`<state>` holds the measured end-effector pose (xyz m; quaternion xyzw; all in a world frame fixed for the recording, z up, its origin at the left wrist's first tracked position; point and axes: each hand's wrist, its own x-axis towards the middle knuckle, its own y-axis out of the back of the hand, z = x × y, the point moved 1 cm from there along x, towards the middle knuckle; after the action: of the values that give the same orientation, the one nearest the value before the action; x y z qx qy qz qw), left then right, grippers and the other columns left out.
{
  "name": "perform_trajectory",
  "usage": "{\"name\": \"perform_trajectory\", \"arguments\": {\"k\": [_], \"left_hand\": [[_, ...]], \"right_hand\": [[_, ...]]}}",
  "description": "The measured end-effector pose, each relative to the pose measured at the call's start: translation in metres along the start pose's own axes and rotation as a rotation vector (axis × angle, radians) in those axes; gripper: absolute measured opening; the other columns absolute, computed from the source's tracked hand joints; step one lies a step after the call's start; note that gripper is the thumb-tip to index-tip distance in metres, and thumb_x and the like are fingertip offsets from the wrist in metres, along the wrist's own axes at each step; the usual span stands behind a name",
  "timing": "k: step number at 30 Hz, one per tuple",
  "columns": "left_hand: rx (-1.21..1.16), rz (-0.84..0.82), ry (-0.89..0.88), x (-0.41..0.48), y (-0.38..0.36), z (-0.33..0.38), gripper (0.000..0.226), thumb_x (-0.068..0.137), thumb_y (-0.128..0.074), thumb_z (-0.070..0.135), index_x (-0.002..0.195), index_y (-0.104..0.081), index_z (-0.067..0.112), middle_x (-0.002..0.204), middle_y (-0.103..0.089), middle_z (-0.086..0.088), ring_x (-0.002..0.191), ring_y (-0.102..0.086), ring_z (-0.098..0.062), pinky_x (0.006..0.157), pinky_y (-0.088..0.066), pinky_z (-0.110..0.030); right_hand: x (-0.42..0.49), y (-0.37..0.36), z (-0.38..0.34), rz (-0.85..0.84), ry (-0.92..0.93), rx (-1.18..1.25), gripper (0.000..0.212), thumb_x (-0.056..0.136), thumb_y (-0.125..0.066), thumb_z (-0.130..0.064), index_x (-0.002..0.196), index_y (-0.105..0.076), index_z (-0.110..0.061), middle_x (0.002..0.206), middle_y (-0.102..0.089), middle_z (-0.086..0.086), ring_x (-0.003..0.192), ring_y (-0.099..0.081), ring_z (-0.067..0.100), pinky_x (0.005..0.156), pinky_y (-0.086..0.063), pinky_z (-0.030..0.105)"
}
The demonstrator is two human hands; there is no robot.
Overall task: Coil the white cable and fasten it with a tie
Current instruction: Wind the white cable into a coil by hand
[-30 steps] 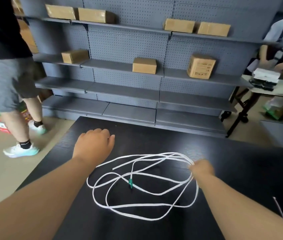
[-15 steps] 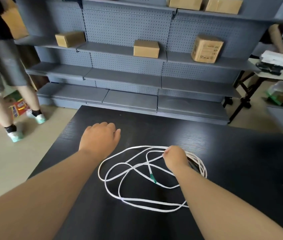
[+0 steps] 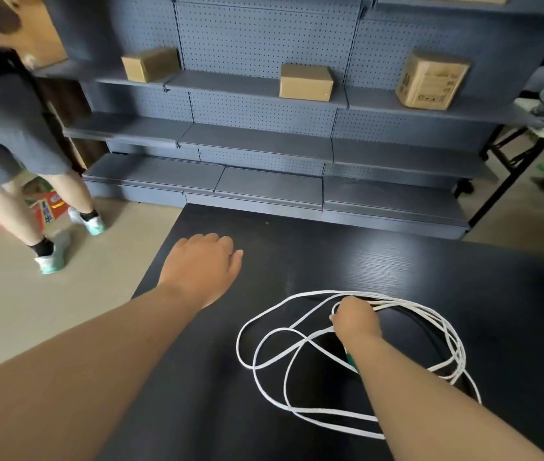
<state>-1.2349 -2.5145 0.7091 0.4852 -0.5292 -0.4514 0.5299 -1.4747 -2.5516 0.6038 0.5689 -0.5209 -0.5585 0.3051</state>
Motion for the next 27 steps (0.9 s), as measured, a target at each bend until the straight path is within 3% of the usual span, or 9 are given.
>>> {"name": "perform_trajectory", "arguments": {"k": [14,17,21,24,27], "left_hand": [[0.002,0.012,-0.090,0.022,0.001,0.014,0.037,0.098,-0.025,0.039,0.102,-0.056,0.019,0.098,-0.062,0.000,0.094,-0.056,-0.023,0.080,-0.039,-0.033],[-0.018,0.030,-0.109,0.026,0.009,0.025,0.037,0.098,-0.026,0.039,0.102,-0.057,0.018,0.098,-0.062,-0.001,0.095,-0.056,-0.024,0.083,-0.040,-0.035],[-0.054,0.066,-0.137,0.029,0.029,0.047,0.036,0.098,-0.027,0.038,0.101,-0.056,0.017,0.098,-0.062,-0.002,0.095,-0.056,-0.025,0.083,-0.039,-0.036],[-0.158,0.103,-0.158,0.031,0.049,0.066,0.035,0.098,-0.030,0.036,0.098,-0.057,0.015,0.096,-0.063,-0.004,0.090,-0.057,-0.027,0.079,-0.041,-0.035],[-0.355,0.116,-0.145,0.034,0.067,0.084,0.033,0.096,-0.034,0.032,0.113,-0.058,0.015,0.111,-0.065,-0.002,0.101,-0.058,-0.026,0.088,-0.044,-0.036]], "right_hand": [[0.010,0.013,-0.006,-0.010,-0.012,-0.039,0.024,0.088,-0.046,-0.003,0.106,-0.062,-0.003,0.114,-0.064,0.014,0.108,-0.060,0.031,0.086,-0.048,0.032],[0.011,0.039,-0.010,0.029,0.071,-0.039,0.023,0.088,-0.045,-0.006,0.101,-0.064,-0.004,0.110,-0.065,0.015,0.103,-0.061,0.032,0.075,-0.045,0.029],[-0.003,0.101,-0.021,0.033,0.246,-0.047,0.020,0.087,-0.047,-0.011,0.079,-0.064,-0.004,0.089,-0.062,0.016,0.085,-0.058,0.031,0.063,-0.042,0.026],[-0.025,0.150,-0.020,0.040,0.407,0.123,0.016,0.082,-0.055,-0.012,0.081,-0.069,-0.004,0.087,-0.068,0.015,0.083,-0.061,0.029,0.072,-0.046,0.029],[-0.052,0.193,-0.012,0.011,0.546,0.315,0.018,0.080,-0.062,-0.009,0.066,-0.063,-0.020,0.065,-0.062,0.001,0.060,-0.055,0.014,0.065,-0.046,0.026]]}}
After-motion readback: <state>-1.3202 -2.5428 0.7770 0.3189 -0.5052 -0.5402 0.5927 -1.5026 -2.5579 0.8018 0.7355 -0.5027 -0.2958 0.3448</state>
